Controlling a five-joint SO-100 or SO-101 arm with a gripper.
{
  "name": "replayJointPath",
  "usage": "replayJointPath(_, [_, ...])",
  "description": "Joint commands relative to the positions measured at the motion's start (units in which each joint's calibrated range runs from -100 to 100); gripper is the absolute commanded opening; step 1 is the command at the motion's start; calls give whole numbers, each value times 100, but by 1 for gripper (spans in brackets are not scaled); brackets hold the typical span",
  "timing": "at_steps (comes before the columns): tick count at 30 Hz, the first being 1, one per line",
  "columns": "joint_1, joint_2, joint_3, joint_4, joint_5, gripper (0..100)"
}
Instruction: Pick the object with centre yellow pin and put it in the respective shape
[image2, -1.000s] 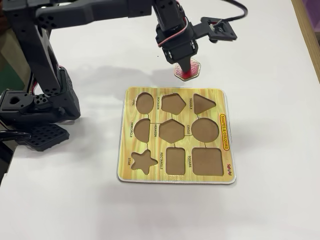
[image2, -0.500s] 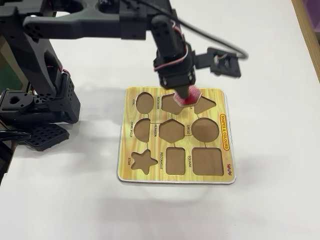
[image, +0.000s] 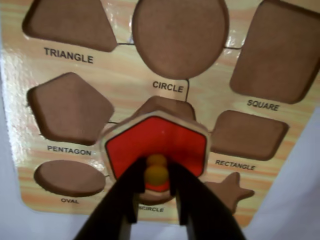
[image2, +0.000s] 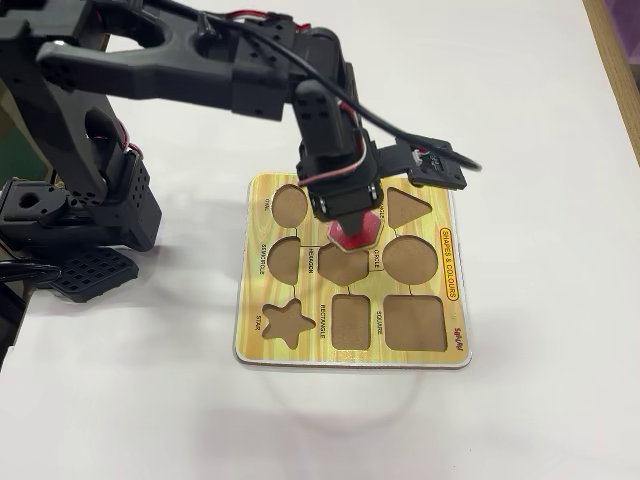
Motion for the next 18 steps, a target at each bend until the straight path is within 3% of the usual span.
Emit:
replayJointPath(1, [156,-253,-54,-61,482,1])
replayJointPath(8, [156,-194,-45,-674,1251,1])
replayJointPath(18, [-118,73,-45,-787,1246,1])
